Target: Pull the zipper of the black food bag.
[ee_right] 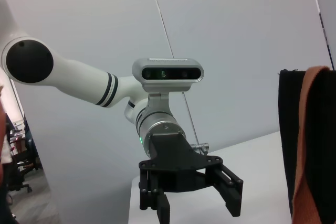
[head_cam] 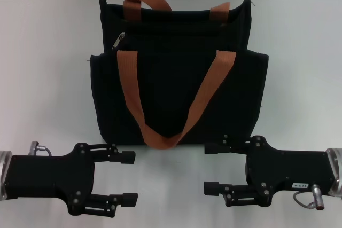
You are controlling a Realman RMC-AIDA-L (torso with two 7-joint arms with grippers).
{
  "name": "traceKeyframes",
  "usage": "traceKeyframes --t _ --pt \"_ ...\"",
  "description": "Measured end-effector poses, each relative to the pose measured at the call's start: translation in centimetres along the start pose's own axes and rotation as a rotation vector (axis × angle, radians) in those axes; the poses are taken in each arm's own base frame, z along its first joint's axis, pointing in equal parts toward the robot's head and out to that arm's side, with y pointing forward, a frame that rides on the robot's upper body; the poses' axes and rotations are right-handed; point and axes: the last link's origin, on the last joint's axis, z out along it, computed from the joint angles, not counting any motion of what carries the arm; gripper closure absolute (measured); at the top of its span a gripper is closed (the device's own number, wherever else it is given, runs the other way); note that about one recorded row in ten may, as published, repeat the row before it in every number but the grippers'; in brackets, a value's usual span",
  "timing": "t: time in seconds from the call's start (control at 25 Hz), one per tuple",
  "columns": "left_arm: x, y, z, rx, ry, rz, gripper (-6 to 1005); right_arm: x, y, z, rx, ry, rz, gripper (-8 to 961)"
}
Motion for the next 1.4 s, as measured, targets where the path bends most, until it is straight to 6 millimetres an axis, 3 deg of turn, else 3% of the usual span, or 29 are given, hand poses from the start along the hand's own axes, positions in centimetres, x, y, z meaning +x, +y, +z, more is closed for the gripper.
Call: traceKeyframes --t 0.88,1.08,1.2,1.28,1.4 --pt "0.0 0.0 0.1 -0.001 0.002 -0.004 213 0.0 0.0 0.0 -0.001 -0.001 0.000 187" --pt "2.1 0.8 -0.5 -0.032 0.158 0.041 217 0.1 0.1 -0.1 0.001 -0.002 0.002 189" --pt "2.1 0.8 -0.5 -0.032 0.158 0.041 219 0.1 0.1 -0.1 0.001 -0.002 0.003 190" --pt "4.0 0.7 -1.1 0.005 0.316 0.103 221 0.1 0.1 -0.1 0.002 -0.003 0.004 191" --pt "4.8 0.4 -1.4 0.050 0.395 0.125 223 0.1 0.2 -0.1 0.002 -0.004 0.005 192"
